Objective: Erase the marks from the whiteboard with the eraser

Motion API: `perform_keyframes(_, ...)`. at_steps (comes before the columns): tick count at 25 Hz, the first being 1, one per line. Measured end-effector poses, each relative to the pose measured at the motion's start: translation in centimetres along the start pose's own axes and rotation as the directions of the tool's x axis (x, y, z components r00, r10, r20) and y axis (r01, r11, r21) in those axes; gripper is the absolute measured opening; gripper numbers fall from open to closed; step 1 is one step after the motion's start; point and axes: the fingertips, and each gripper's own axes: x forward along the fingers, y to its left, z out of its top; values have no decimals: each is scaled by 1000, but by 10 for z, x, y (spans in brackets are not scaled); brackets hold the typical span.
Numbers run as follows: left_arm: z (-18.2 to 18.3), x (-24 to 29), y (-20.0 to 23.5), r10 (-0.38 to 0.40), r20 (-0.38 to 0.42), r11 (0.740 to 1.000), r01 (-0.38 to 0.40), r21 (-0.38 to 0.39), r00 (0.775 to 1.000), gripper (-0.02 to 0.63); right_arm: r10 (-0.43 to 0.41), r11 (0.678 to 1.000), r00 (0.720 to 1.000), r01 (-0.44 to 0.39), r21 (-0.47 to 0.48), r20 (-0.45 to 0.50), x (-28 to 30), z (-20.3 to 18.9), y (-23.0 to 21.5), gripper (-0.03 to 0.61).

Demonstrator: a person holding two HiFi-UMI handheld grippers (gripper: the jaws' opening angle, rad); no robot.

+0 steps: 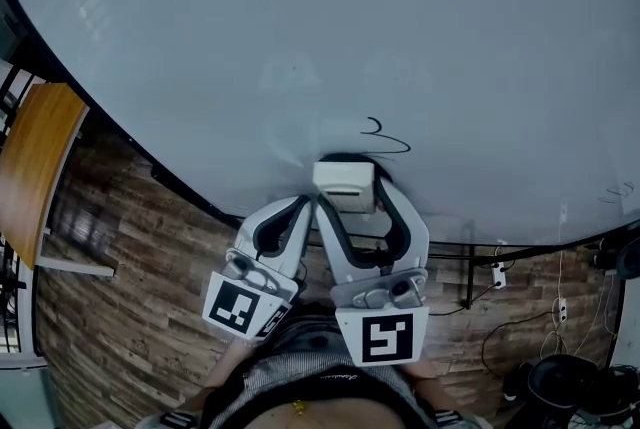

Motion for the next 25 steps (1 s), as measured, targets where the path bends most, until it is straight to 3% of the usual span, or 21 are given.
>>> perform_keyframes(6,2,-15,16,-23,-5,1000,23,4,1000,-2,33,999,999,-33,-9,-4,20,-2,33,244)
perform_keyframes(13,3,-41,42,7,-18,1000,-7,2,1000,-2,87,996,996,-87,-20,-12,44,-6,74,244)
perform_keyframes(25,9,-44,35,-31,-19,1000,31,4,999,-2,31,999,999,-30,20,-10,31,-5,53,244)
